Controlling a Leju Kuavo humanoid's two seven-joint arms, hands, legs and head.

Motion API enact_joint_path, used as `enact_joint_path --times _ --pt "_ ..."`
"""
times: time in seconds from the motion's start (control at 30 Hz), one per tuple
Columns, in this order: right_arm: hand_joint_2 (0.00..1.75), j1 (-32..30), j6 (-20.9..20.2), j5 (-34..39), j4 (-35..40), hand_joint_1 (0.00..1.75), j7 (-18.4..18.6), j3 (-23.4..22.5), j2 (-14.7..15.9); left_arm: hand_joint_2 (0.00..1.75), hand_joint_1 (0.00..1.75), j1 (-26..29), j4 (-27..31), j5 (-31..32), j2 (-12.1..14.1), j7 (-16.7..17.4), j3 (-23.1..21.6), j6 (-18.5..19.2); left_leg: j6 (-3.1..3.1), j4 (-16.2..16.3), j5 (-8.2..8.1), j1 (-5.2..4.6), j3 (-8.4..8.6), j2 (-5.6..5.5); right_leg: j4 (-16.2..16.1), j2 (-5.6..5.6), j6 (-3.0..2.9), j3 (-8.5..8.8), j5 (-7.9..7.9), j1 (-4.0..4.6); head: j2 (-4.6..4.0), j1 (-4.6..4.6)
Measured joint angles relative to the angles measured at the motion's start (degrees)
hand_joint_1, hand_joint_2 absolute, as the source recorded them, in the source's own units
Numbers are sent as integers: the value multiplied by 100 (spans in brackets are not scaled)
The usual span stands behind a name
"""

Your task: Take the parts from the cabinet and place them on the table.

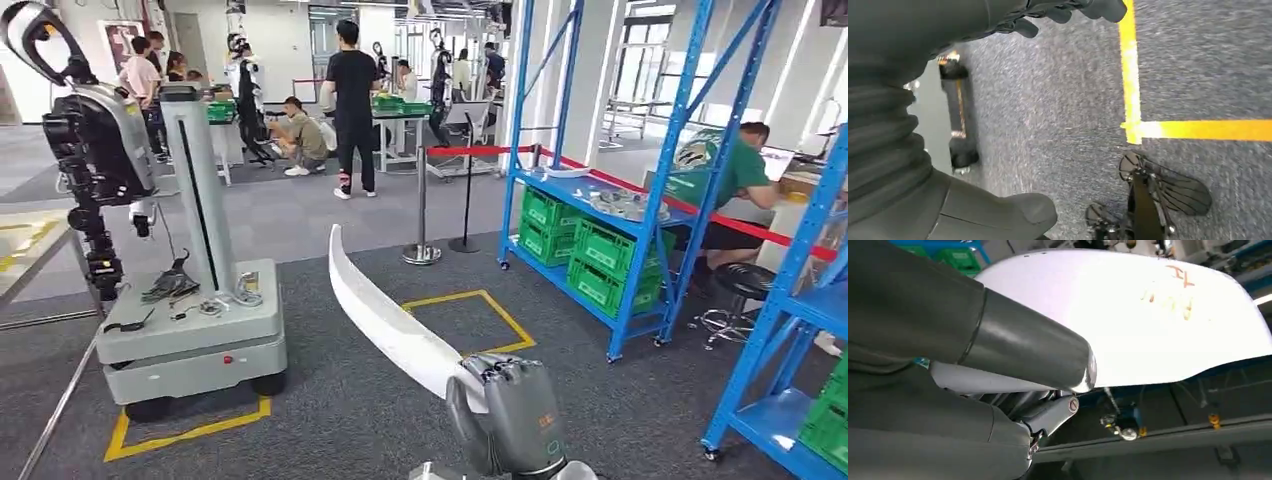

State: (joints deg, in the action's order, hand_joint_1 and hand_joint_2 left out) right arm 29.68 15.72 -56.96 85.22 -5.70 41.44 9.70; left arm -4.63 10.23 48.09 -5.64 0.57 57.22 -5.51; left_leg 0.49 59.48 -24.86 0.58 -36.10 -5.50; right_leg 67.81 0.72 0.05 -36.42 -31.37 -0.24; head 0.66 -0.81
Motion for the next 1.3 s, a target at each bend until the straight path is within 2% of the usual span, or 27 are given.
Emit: enact_joint_path --times 0.03,0.07,0.13,0.2,0.23,0.27,0.3,0.37,0.43,0.5,0.53,0.57,0.63,0.7,0.73,0.77,0.8,0.83,0.9,0.93,1.0,1.03,1.07,1.1,1.23,1.27,1.3 --pt "0 27 4 37 -6 175 -8 0 0 175 0 -5 0 -2 -2 0 0 -4 -11 1 7 3 0 -77 -521 179 -34 239 248 6 0 4" --pt "0 60 13 77 -17 175 -33 0 7 175 0 -7 0 -2 -11 0 2 -9 -37 3 23 14 -17 -143 -831 524 -63 354 247 5 0 2" --pt "0 103 15 125 -26 175 -85 9 9 175 0 -8 0 31 -17 7 5 -26 -112 -16 57 20 -64 -277 -865 363 -59 358 274 47 0 9" --pt "0 152 15 160 -31 175 -83 28 5 175 0 33 -2 61 -24 9 2 -35 -200 -83 103 40 -84 -422 -899 250 -114 406 299 65 0 13" --pt "0 160 15 173 -31 175 -85 35 -18 175 0 43 0 61 -17 9 5 -44 -214 -36 105 37 -100 -405 -1021 132 -155 458 374 -25 0 13" --pt "0 171 9 175 -42 175 -85 46 -29 175 0 50 -4 61 -31 -7 5 -44 -216 95 -10 -17 -155 -4 -1079 75 -184 496 395 5 0 -5" --pt "0 184 28 177 -55 175 -87 55 -33 175 0 38 -7 61 -33 -22 5 -44 -241 442 -254 -23 -320 285 -1093 -28 -228 509 405 19 0 -17" --pt "0 158 68 180 -81 175 -90 79 -31 175 0 19 -7 61 -35 -35 5 -48 -291 1298 -667 8 -716 469 -1085 -226 -248 503 386 33 0 -20" --pt "0 111 118 173 -83 175 -79 111 -28 175 0 33 -9 87 -35 -52 5 -48 -340 1586 -702 42 -828 504 -1077 -400 -234 501 368 28 0 -20" --pt "0 56 120 109 -50 175 -2 127 -26 175 0 54 -7 111 -35 -79 5 -52 -384 854 -307 81 -396 590 -1033 -568 -181 502 332 4 0 -20" --pt "0 25 114 66 -26 175 44 129 -26 175 0 53 -7 111 -35 -90 5 -55 -404 310 -105 88 -83 760 -987 -643 -143 503 293 -10 0 -20" --pt "0 -3 105 7 7 175 90 129 -26 175 0 42 -9 111 -42 -112 5 -55 -376 -6 -123 73 56 1031 -934 -706 -92 492 249 13 0 -20" --pt "0 -93 107 -124 61 175 157 122 -17 175 0 40 -9 111 -66 -118 5 -52 -216 22 -90 49 77 896 -903 -787 -24 511 201 38 0 -2" --pt "0 -174 105 -207 146 175 199 125 -26 175 0 57 -9 127 -66 -118 5 -50 -136 28 -91 17 45 774 -930 -917 38 556 199 19 0 -2" --pt "0 -189 103 -236 179 175 225 122 -26 175 0 58 -9 133 -66 -116 5 -50 -81 -3 -65 52 71 700 -919 -871 90 563 156 -12 0 2" --pt "0 -199 90 -258 206 175 234 116 -24 175 0 59 -9 138 -68 -116 5 -48 -63 -9 -58 62 68 644 -798 -506 119 535 60 -38 0 4" --pt "0 -218 83 -273 241 175 229 107 -24 175 0 52 -4 144 -61 -111 5 -48 -31 -9 -54 65 62 597 -502 -258 128 393 -127 -54 0 22" --pt "0 -246 72 -282 262 175 225 105 -11 175 0 37 -2 151 -59 -111 5 -48 -8 -9 -51 63 57 532 -59 -140 132 180 -351 -52 0 28" --pt "0 -319 13 -280 260 175 230 85 7 175 0 26 -2 160 -59 -109 5 -50 12 -7 -49 36 46 353 844 -96 127 -300 -658 -48 0 28" --pt "0 -348 0 -277 258 175 232 76 11 175 0 32 -2 157 -59 -109 5 -52 13 -7 -47 28 47 264 931 -87 103 -378 -596 -37 0 28" --pt "0 -351 4 -271 258 175 221 74 13 175 0 44 -2 127 -59 -103 5 -55 5 -5 -36 21 51 83 312 -34 25 -147 -128 -10 0 28" --pt "0 -345 11 -269 258 175 219 70 13 175 0 41 -2 129 -63 -96 7 -57 -4 -5 -29 22 57 4 -221 68 -17 95 155 4 0 31" --pt "0 -337 11 -264 258 175 219 55 15 175 0 38 -2 153 -74 -90 7 -59 -21 -6 -18 41 50 -80 -739 350 -61 330 373 19 0 28" --pt "0 -339 17 -260 258 175 219 33 26 175 0 31 -7 182 -87 -72 7 -57 -55 -2 -4 22 30 -144 -878 504 -77 381 307 21 0 22" --pt "0 -300 11 -227 258 175 212 17 24 175 0 84 -9 195 -85 -81 7 -44 -229 -115 80 63 -52 -423 -997 204 -148 421 383 66 0 46" --pt "0 -291 17 -220 251 175 201 17 7 175 0 91 -9 192 -81 -123 7 -41 -201 -10 31 44 -65 -97 -1105 77 -162 472 450 30 0 46" --pt "0 -289 33 -218 238 175 182 17 -9 175 0 76 -9 182 -81 -135 7 -29 -206 218 -138 9 -176 249 -1150 16 -226 493 469 26 0 20"
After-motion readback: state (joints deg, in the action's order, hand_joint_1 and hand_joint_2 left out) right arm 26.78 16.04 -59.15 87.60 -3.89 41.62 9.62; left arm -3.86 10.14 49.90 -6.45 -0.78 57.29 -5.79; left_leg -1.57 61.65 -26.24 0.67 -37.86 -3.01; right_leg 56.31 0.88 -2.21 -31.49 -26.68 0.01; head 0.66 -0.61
